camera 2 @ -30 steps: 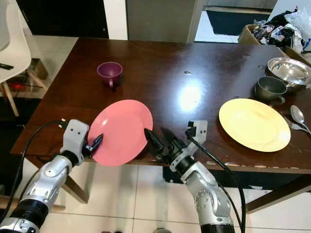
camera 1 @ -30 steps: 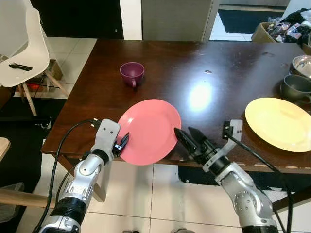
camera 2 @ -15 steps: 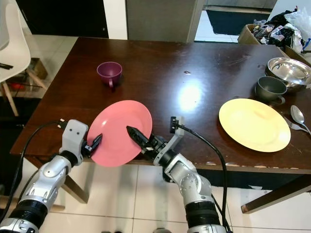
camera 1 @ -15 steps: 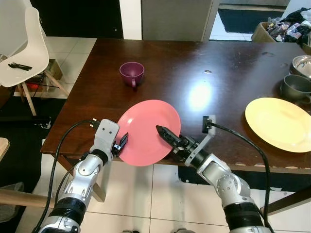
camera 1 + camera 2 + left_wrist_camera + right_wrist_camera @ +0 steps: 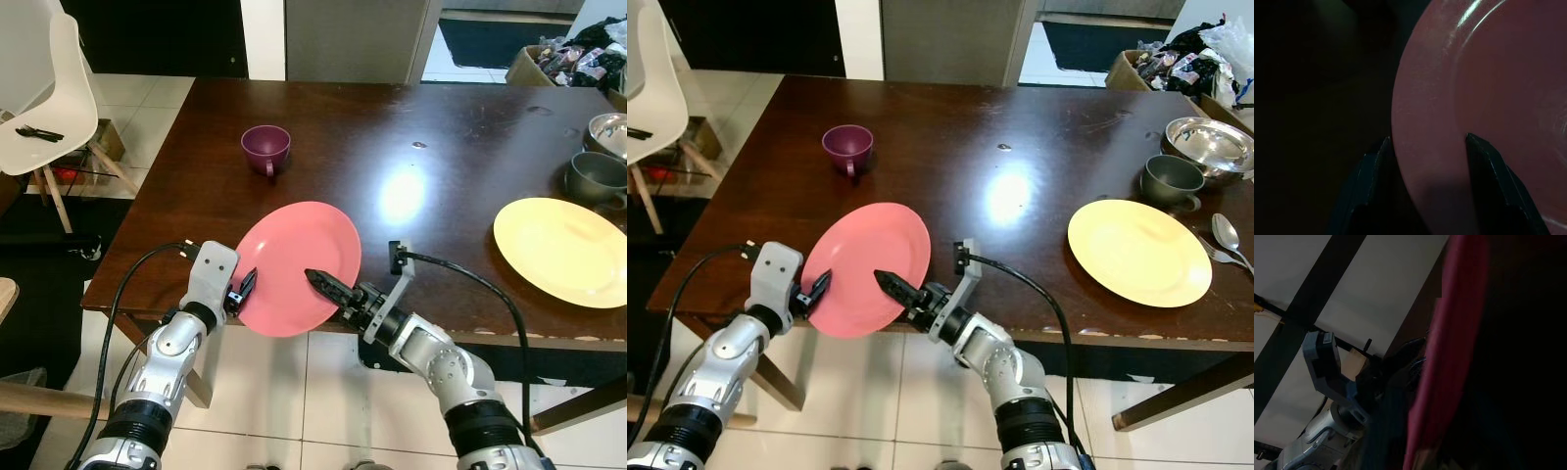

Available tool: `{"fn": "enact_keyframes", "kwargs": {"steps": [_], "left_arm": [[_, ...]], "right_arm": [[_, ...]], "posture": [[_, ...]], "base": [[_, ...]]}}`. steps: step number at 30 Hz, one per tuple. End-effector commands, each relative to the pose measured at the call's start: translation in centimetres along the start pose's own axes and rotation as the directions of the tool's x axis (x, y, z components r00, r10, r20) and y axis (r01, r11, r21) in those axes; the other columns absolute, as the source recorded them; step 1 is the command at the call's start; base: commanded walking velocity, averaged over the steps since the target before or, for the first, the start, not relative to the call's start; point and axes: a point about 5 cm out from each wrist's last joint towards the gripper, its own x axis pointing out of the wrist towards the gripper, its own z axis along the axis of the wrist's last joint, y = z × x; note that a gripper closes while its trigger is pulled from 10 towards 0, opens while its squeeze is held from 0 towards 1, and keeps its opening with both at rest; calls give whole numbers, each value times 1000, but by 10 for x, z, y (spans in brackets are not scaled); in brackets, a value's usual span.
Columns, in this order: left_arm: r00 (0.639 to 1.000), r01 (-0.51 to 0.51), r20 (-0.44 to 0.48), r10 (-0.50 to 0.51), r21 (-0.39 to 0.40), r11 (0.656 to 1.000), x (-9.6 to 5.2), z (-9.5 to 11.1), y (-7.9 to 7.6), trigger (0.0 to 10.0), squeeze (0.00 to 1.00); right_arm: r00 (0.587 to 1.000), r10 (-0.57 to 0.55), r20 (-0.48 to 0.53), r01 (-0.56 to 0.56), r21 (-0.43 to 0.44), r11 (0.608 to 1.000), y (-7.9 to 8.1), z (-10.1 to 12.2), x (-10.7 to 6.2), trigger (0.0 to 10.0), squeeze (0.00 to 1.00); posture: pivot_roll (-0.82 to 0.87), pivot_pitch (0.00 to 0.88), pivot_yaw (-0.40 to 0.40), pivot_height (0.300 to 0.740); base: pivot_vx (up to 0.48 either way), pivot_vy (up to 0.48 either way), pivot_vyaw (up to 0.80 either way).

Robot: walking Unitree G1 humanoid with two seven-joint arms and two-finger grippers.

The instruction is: Setting the table

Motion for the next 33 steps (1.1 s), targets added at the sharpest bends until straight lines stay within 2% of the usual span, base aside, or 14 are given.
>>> {"fn": "enact_keyframes", "kwargs": {"steps": [1,12,14,16,17,18,19,21,25,27,29,30,31,33], "left_arm": [[983,14,-182,-16,-7,1000,-15,-39,-4,10000,0],[987,2,-163,-4,-16,1000,-12,-34,-2,10000,0],[993,-4,-122,-1,-43,999,-9,-25,1,10000,0],[1000,12,-20,-16,-166,986,-4,1,5,10000,0],[1000,12,-20,-16,-166,986,-4,1,5,10000,0],[998,53,31,-47,-230,972,-4,14,6,10000,0],[992,118,78,-100,-279,953,-7,26,7,10000,0],[984,170,111,-142,-297,940,-10,33,7,10000,0],[946,307,199,-255,-304,902,-37,57,17,10000,0],[940,317,225,-256,-305,898,-47,65,25,10000,0],[942,310,229,-247,-303,901,-50,68,27,10000,0],[946,293,226,-232,-292,910,-52,69,30,10000,0],[965,217,203,-167,-256,942,-55,67,36,10000,0],[965,217,203,-167,-256,942,-55,67,36,10000,0]], "right_arm": [[1000,28,15,-28,1,1000,1,2,0,0,0],[997,11,82,-12,9,1000,-1,7,0,0,0],[996,4,94,-5,9,1000,-2,8,-1,0,0],[992,-11,126,10,6,1000,-3,10,-3,0,0],[992,-11,126,10,6,1000,-3,10,-3,0,0],[989,-22,146,22,6,1000,-4,12,-4,0,0],[985,-33,169,32,6,999,-5,14,-6,0,0],[981,-42,189,41,6,999,-5,16,-8,0,0],[957,-74,280,80,-9,997,-7,28,-17,0,0],[945,-89,316,103,-29,994,-8,34,-23,0,0],[939,-93,330,112,-39,993,-7,37,-26,0,0],[932,-96,349,122,-56,991,-6,41,-29,0,0],[923,-71,379,122,-111,986,2,51,-33,0,0],[923,-71,379,122,-111,986,2,51,-33,0,0]], "posture": [[-86,49,59,740],[-90,42,61,740],[-91,40,60,740],[-92,40,63,740],[-92,40,63,740],[-92,40,63,740],[-92,40,63,740],[-92,40,63,740],[-83,37,71,740],[-77,38,70,740],[-77,38,70,740],[-74,37,70,740],[-74,39,70,740],[-74,39,70,740]], "base": [[0,0,0],[0,0,0],[0,0,0],[0,0,0],[0,0,0],[0,0,0],[0,0,0],[0,0,0],[0,0,0],[0,0,0],[0,0,0],[0,0,0],[0,0,0],[0,0,0]]}}
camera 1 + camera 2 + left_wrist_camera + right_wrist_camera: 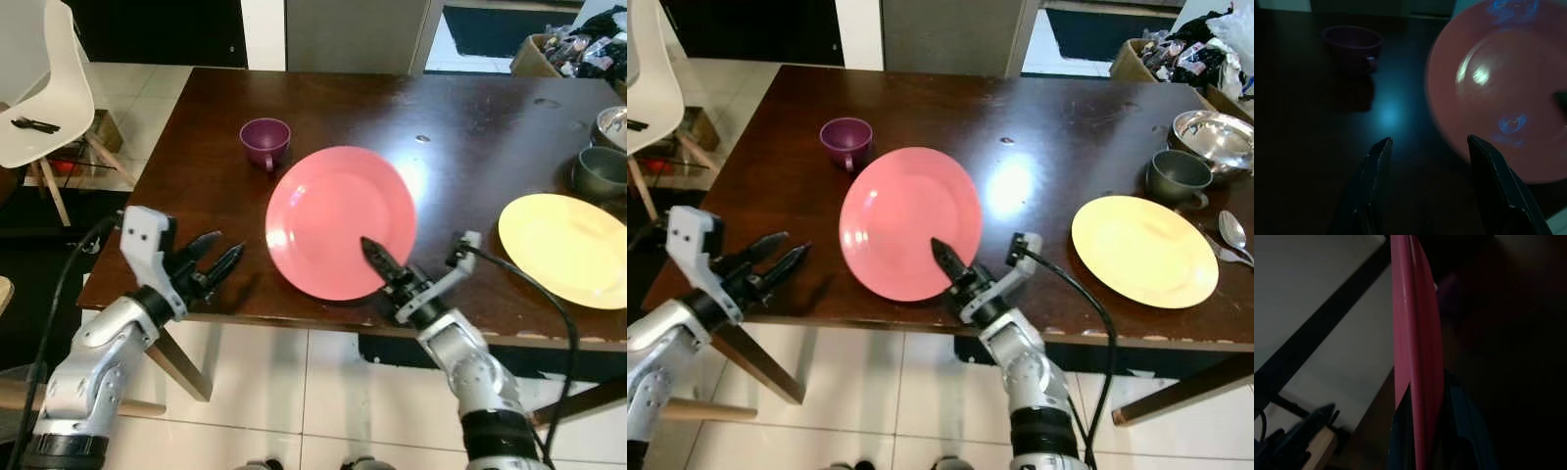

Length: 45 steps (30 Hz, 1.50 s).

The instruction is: Setting the table

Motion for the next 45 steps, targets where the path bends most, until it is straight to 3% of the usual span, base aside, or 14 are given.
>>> {"fn": "enact_keyframes", "kwargs": {"steps": [1,2,4,6,12,16,19,21,23,25,27,29,34,45], "left_arm": [[997,-77,-30,78,43,996,-5,-5,6,10000,0],[997,-77,-30,78,43,996,-5,-5,6,10000,0],[977,-204,-34,211,153,967,-8,-5,15,10000,0],[957,-268,-44,286,237,934,-8,-6,15,10000,0],[948,-286,-61,313,266,920,-5,-13,4,10000,0],[946,-291,-57,318,277,916,1,-17,-7,10000,0],[944,-293,-56,324,304,906,0,-19,-9,10000,0],[941,-299,-56,333,321,898,-3,-21,-10,10000,0],[935,-312,-59,349,330,891,-5,-23,-10,10000,0],[933,-317,-60,356,332,888,-6,-24,-10,10000,0],[931,-319,-64,358,330,888,-8,-26,-13,10000,0],[932,-318,-65,357,328,890,-8,-28,-14,10000,0],[931,-320,-68,360,326,890,-7,-30,-18,10000,0],[927,-326,-72,369,332,885,-5,-34,-16,10000,0]], "right_arm": [[999,5,36,-3,-48,999,6,9,-1,0,0],[999,5,36,-3,-48,999,6,9,-1,0,0],[995,23,100,-10,-129,992,22,28,1,10000,0],[984,30,173,4,-194,981,39,45,2,10000,0],[976,7,220,60,-297,953,61,48,2,10000,0],[963,-34,268,34,2,999,72,30,-2,10000,0],[960,-82,267,68,63,996,71,22,-6,10000,0],[967,-130,219,156,-106,982,66,13,-9,10000,0],[965,-169,202,221,-276,935,64,9,-11,10000,0],[963,-178,204,238,-320,917,63,9,-12,10000,0],[954,-204,218,285,-456,843,60,11,-14,10000,0],[948,-220,231,308,-485,818,59,12,-16,10000,0],[933,-258,251,346,-428,835,57,13,-19,10000,0],[939,-207,275,338,-623,706,63,11,-13,10000,0]], "posture": [[-74,39,70,740],[-74,39,70,740],[-79,42,66,740],[-85,46,66,740],[-94,49,66,740],[-92,50,64,740],[-92,51,65,740],[-88,51,65,740],[-89,52,65,740],[-90,52,64,740],[-91,51,60,740],[-92,50,58,740],[-97,49,54,740],[-103,45,55,740]], "base": [[0,0,0],[0,0,0],[0,0,0],[0,0,0],[0,0,0],[0,0,0],[0,0,0],[0,0,0],[0,0,0],[0,0,0],[0,0,0],[0,0,0],[0,0,0],[0,0,0]]}}
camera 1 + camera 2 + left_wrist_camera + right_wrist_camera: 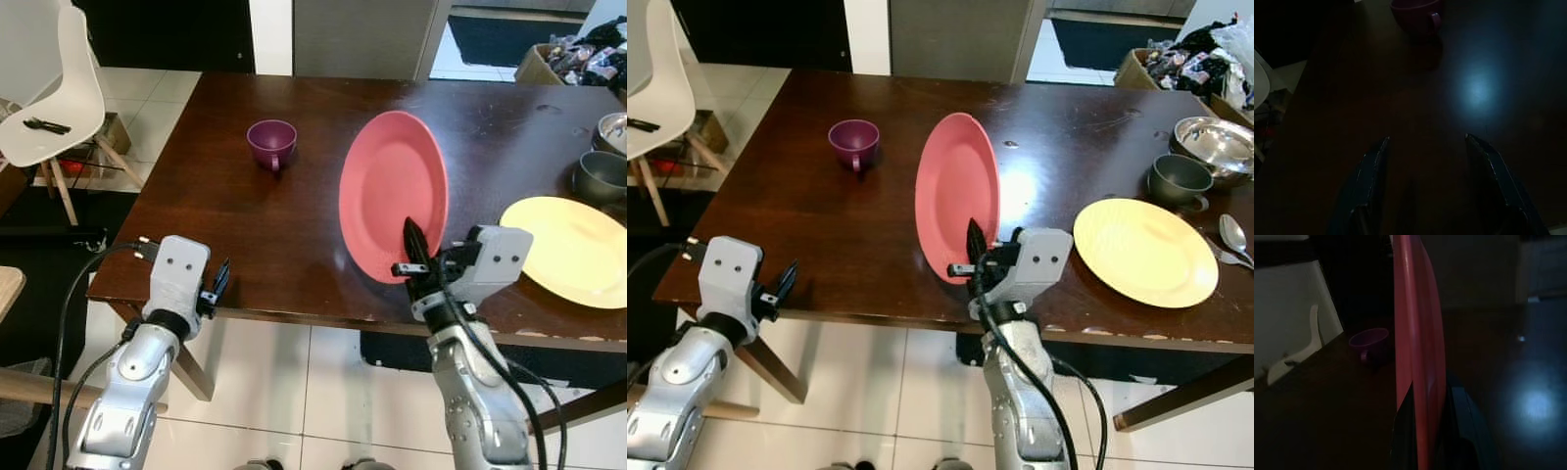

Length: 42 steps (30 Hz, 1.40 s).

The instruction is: Setting the table

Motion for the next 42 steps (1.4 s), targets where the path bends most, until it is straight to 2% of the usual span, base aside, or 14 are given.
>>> {"fn": "enact_keyframes", "kwargs": {"steps": [1,11,15,28,42], "left_arm": [[1000,-7,-29,7,5,1000,-1,-8,-1,10000,0],[999,-11,-43,11,-6,1000,-2,-12,-4,10000,0],[999,-22,-42,22,-9,1000,0,-13,-4,10000,0],[999,-44,-25,44,-1,999,2,-10,-1,10000,0],[999,-32,-12,32,10,999,3,-8,0,10000,0]], "right_arm": [[1000,6,-24,-7,-27,1000,2,-9,-5,10000,0],[999,-10,-37,10,-21,1000,-1,-14,-10,10000,0],[1000,-22,-15,21,-26,999,-3,-11,-3,10000,0],[999,-49,12,50,-69,996,-5,-11,0,10000,0],[999,-34,14,34,-52,998,0,-14,2,10000,0]], "posture": [[-103,45,55,740],[-111,38,47,740],[-112,18,53,740],[-104,7,57,740],[-104,6,67,740]], "base": [[0,0,0],[0,0,0],[0,0,0],[0,0,0],[-325,0,0]]}}
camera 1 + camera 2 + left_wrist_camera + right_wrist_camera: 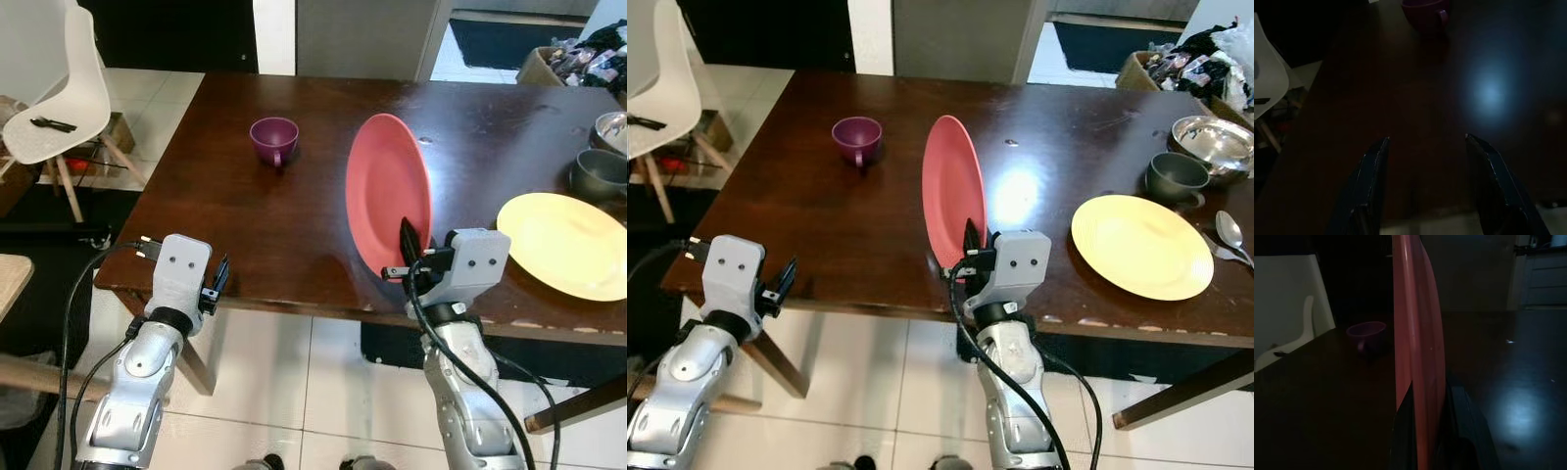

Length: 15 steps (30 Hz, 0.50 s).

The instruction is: Setting the table

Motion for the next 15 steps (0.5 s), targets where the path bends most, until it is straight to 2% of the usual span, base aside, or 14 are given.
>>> {"fn": "enact_keyframes", "kwargs": {"steps": [1,15], "left_arm": [[1000,7,-16,-7,-1,1000,-2,-5,0,10000,0],[1000,-6,-9,5,-13,1000,-3,-3,-1,10000,0]], "right_arm": [[1000,1,1,-1,6,1000,1,-1,-2,10000,0],[999,32,-1,-32,3,999,4,-2,1,10000,0]], "posture": [[-104,6,67,740],[-101,6,53,740]], "base": [[-345,0,0],[-344,0,0]]}}
